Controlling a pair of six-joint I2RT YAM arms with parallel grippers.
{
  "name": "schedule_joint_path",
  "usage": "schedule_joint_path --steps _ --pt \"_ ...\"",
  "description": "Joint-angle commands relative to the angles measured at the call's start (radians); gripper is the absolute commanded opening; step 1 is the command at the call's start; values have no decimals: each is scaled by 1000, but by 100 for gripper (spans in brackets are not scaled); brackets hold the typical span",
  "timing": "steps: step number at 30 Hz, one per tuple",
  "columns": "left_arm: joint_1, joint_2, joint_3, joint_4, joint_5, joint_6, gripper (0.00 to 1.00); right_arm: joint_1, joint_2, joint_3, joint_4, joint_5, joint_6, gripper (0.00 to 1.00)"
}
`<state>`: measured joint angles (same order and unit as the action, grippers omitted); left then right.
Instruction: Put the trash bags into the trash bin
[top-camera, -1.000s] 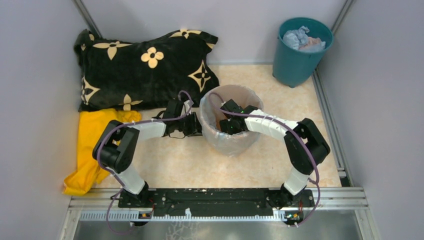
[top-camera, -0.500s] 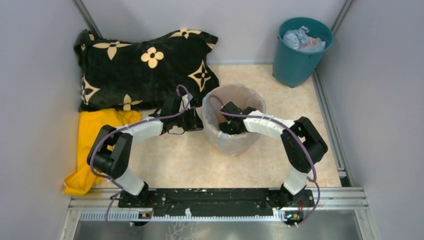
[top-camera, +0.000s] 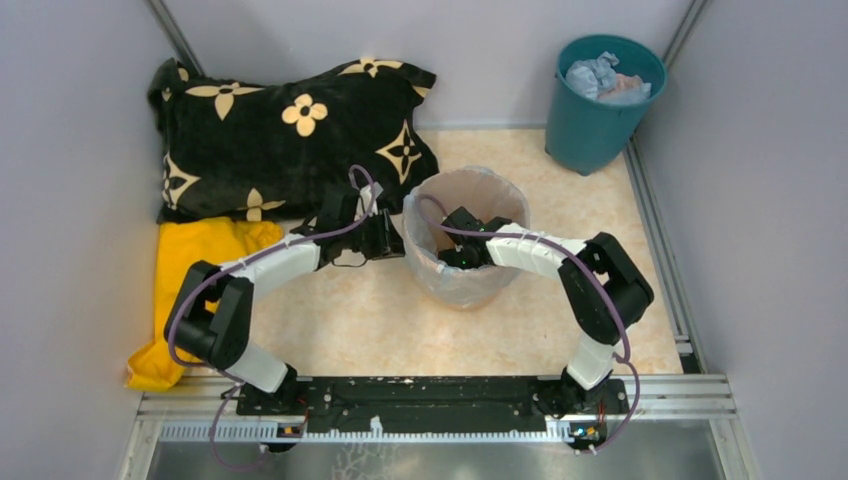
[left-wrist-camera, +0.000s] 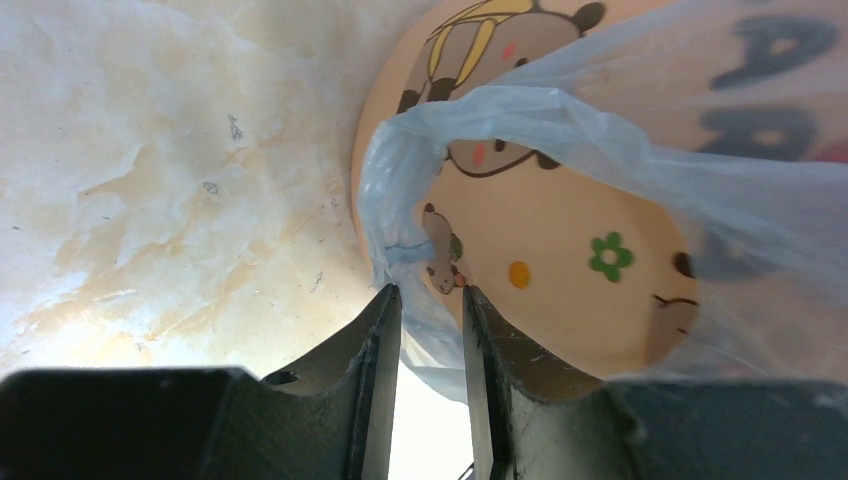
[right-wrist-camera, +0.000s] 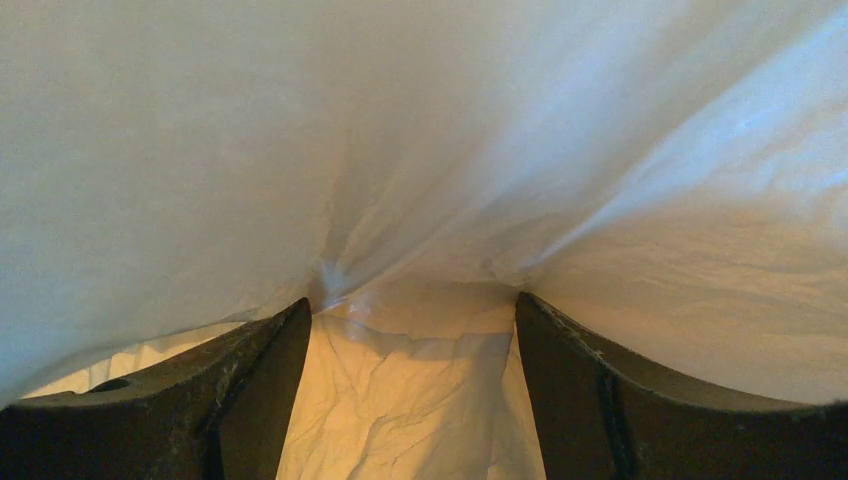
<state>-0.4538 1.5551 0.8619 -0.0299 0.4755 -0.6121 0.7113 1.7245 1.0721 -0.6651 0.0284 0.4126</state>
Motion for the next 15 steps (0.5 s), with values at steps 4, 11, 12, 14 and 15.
schedule_joint_path --steps 4,11,12,14,15 --pt "1 -69 38 -31 -6 14 36 4 15 -27 26 -24 5 75" --pt "1 -54 16 -18 -6 12 36 5 -67 33 -25 -20 11 77" --pt "1 -50 13 -14 -6 10 36 4 -79 52 -43 -14 9 77" --pt "1 -38 9 -9 -2 9 36 4 -105 92 -80 0 6 77" --pt "1 -34 8 -8 -1 9 36 4 -119 111 -95 6 6 77"
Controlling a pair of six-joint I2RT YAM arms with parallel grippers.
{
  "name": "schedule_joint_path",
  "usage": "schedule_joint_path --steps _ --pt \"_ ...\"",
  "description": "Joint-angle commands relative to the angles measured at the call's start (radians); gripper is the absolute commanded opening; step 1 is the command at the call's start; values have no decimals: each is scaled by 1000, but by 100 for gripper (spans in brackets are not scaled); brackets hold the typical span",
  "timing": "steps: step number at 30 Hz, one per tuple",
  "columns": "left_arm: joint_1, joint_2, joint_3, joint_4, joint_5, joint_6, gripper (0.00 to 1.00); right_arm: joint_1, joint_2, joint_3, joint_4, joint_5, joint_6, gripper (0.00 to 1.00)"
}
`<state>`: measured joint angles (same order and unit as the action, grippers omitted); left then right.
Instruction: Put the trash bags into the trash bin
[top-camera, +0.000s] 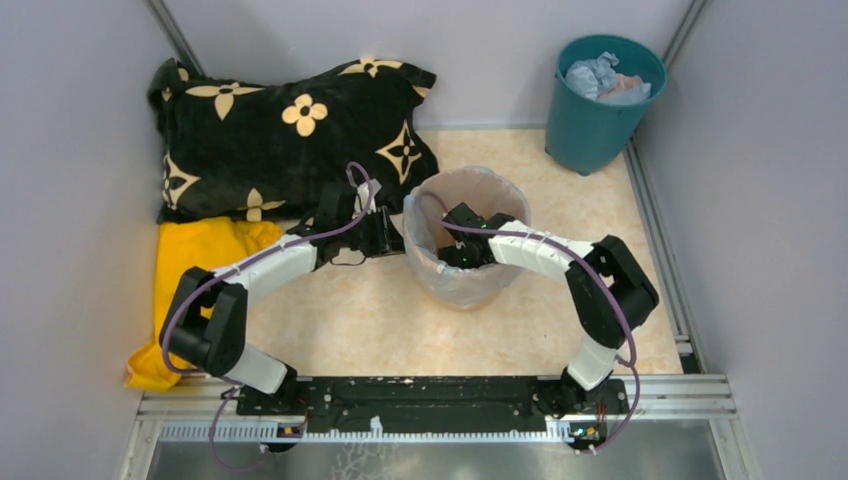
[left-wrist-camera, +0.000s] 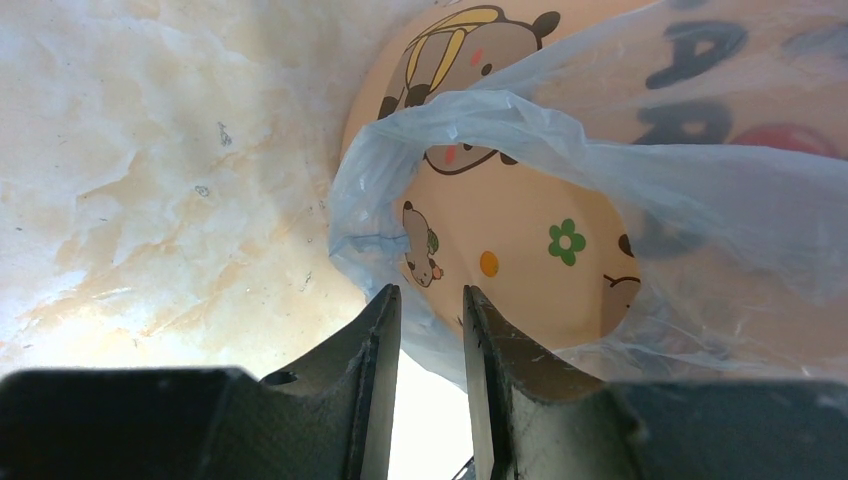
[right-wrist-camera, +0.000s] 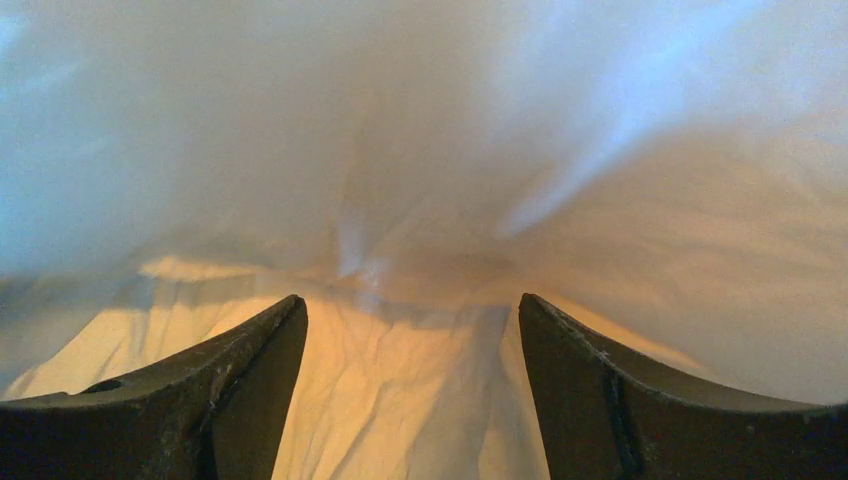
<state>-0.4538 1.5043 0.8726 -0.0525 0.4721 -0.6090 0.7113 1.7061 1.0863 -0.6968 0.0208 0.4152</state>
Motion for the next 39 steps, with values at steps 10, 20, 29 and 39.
schedule_joint_path --steps 10,20,29,39 --pt "2 1 3 -11 -7 18 38 5 -255 304 -211 43 6 81" --pt "1 -5 0 -27 -7 20 41 -57 -611 337 -235 280 109 83" --pt "5 -15 22 -79 -22 60 67 -220 -898 157 -315 432 190 88" --pt "71 -180 114 -351 -137 159 99 -224 -1023 1 -336 587 287 90"
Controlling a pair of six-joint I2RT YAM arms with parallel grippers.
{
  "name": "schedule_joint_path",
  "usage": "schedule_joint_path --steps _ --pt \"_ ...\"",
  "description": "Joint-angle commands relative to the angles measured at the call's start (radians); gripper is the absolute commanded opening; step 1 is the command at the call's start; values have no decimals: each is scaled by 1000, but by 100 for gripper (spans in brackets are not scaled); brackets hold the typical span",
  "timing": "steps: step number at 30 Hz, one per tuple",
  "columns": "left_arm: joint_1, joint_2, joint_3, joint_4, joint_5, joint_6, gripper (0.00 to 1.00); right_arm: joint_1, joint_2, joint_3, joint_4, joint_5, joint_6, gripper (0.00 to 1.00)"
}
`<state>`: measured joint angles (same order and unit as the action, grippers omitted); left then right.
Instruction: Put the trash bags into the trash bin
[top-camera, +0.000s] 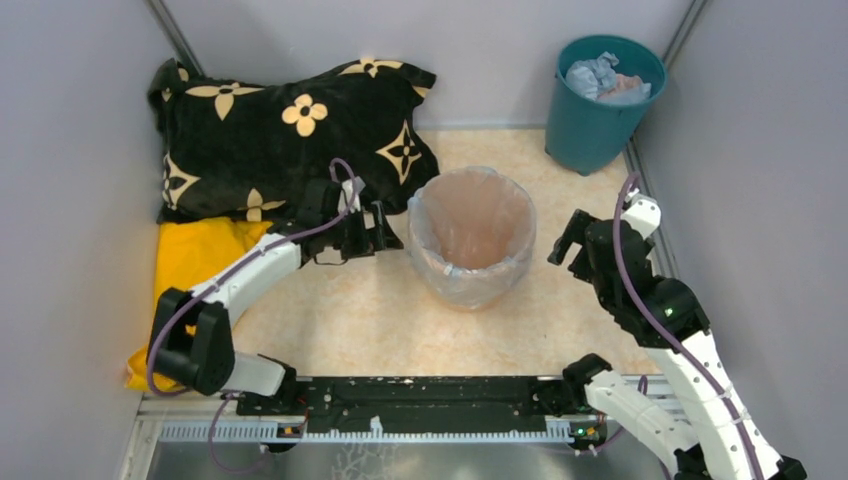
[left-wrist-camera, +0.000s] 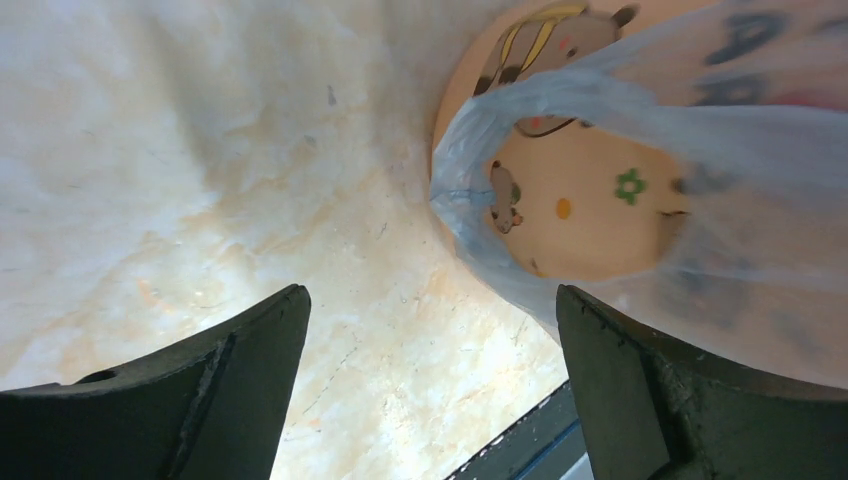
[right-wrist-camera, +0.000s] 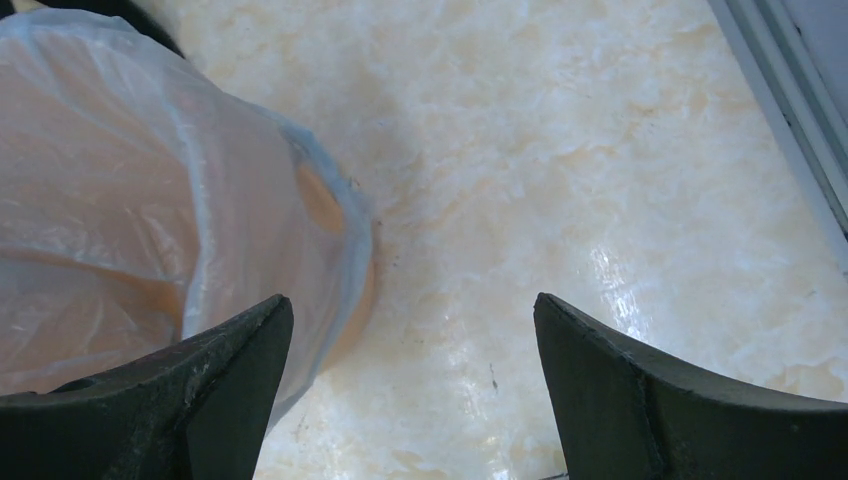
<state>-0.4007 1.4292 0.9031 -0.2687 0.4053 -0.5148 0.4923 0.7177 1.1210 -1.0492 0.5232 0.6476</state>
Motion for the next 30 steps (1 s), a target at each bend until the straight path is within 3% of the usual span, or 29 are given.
schedule_joint_path --steps 1,8,13,17,23,30 --pt "18 -130 103 -174 -88 73 99 -6 -41 -52 22 87 65 90" --pt "16 -245 326 -324 -67 127 99 -41 -11 -183 167 72 68 90" --pt "-24 -178 561 -452 -35 149 99 -78 61 -264 353 -118 41 88" --pt "-145 -110 690 -494 -75 138 99 -73 106 -299 456 -282 34 83" --pt "-323 -1 743 -481 -156 107 99 82 97 -352 518 -320 84 81" --pt "-447 91 760 -468 -236 90 99 229 68 -488 576 -387 194 80"
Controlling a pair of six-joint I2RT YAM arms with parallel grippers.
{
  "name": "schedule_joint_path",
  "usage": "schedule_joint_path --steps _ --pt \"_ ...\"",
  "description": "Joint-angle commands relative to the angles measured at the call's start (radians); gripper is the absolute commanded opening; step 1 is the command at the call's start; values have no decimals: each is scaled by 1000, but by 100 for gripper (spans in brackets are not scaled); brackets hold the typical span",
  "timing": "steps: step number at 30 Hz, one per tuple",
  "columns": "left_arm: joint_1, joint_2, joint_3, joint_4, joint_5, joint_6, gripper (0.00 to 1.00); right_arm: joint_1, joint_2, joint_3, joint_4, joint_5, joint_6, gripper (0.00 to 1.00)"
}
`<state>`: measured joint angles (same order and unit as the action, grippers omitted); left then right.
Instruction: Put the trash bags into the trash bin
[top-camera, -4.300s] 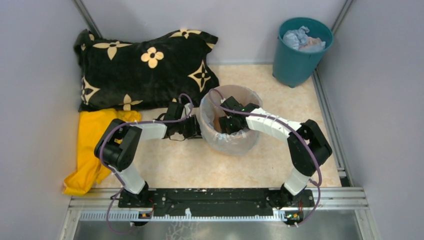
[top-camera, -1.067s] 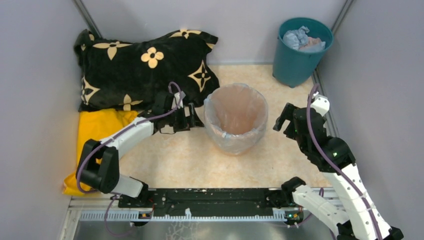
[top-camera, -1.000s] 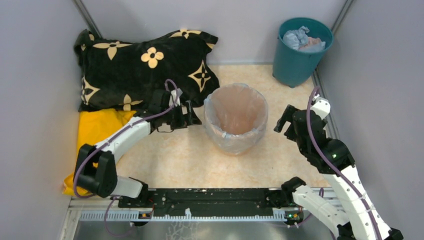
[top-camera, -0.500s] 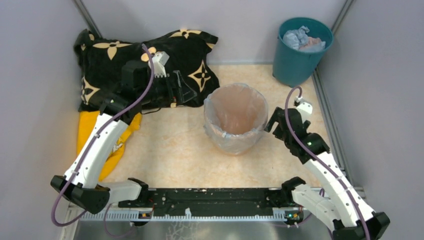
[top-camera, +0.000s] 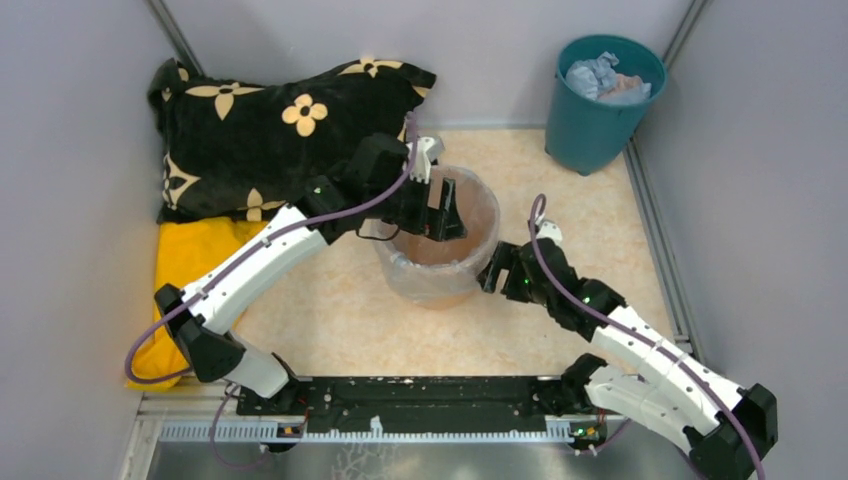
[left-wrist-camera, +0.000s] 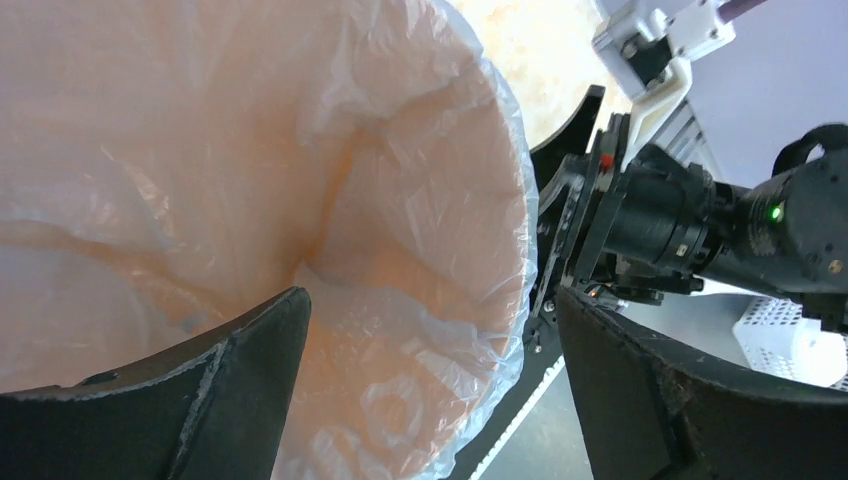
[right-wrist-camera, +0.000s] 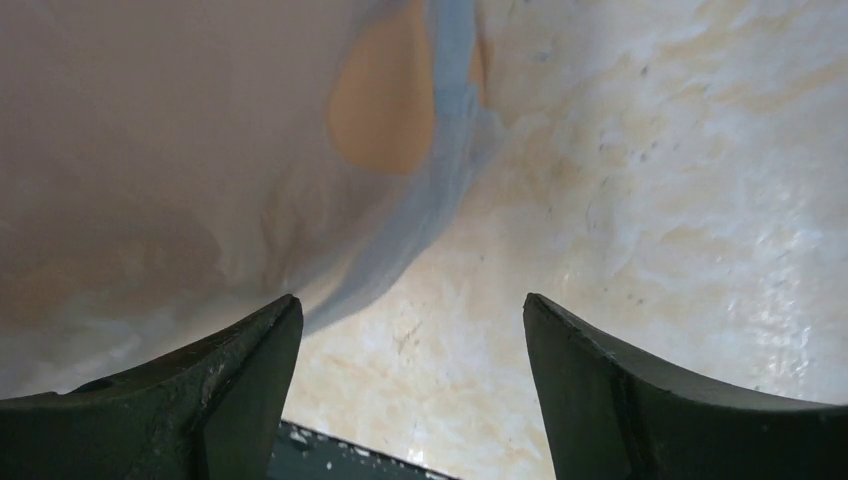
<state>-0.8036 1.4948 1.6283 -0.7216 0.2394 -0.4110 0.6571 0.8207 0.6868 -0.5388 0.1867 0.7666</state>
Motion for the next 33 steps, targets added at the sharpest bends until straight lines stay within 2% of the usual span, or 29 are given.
schedule_joint_path --steps 1,7,14,19,24,31,33 --pt "-51 34 40 -22 -80 -13 99 74 -51 -60 39 -35 89 81" --pt "-76 74 92 -77 -138 2 99 59 -270 -40 -157 134 129 85" --pt "-139 207 278 -169 -165 32 99 -7 -238 31 -270 212 114 85" --pt "-207 331 429 -278 -217 51 99 -238 -231 29 -250 84 12 81" --pt "-237 365 442 -311 -261 55 99 -456 -208 32 -216 -90 -70 80" --pt "-256 410 436 -355 -311 61 99 -488 -155 -5 -106 -203 -46 78" --pt "-257 419 434 -362 -324 64 93 -487 -144 -20 -62 -251 -39 76"
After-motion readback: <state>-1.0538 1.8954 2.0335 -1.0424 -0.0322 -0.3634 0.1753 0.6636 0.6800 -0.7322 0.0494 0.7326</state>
